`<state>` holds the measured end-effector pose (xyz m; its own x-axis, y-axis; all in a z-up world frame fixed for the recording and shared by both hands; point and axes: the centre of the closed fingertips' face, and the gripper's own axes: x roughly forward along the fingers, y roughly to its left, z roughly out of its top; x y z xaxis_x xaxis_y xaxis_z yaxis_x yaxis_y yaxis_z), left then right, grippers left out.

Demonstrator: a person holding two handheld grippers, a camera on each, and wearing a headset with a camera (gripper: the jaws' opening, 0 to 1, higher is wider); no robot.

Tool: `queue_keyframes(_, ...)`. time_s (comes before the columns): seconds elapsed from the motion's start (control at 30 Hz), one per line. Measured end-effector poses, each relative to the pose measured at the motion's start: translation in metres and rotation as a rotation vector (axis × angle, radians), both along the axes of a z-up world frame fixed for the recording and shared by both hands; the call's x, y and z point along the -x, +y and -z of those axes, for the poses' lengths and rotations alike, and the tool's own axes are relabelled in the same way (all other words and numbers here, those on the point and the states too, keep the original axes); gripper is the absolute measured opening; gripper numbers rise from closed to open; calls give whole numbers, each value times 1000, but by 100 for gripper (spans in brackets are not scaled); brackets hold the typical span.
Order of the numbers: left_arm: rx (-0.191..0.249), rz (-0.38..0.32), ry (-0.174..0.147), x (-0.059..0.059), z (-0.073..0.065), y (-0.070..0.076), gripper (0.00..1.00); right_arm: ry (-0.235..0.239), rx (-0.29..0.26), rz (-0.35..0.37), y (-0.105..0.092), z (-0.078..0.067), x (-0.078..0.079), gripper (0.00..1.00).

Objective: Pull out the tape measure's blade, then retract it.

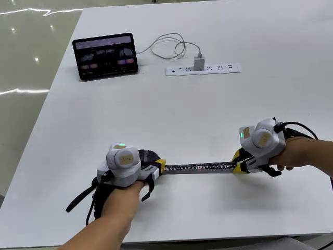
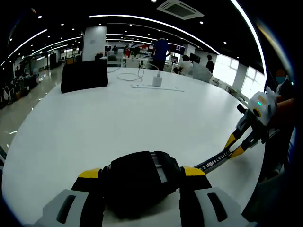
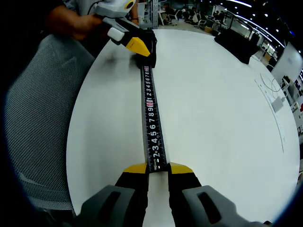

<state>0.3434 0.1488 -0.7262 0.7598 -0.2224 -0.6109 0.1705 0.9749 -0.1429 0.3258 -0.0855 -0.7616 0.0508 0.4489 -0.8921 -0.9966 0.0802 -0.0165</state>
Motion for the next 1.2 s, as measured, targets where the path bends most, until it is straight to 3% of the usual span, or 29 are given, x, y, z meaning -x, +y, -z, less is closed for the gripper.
queue_keyframes(1.2,1,-1,5,-1,0,0,60,2,-34,-10,28,-2,1,11)
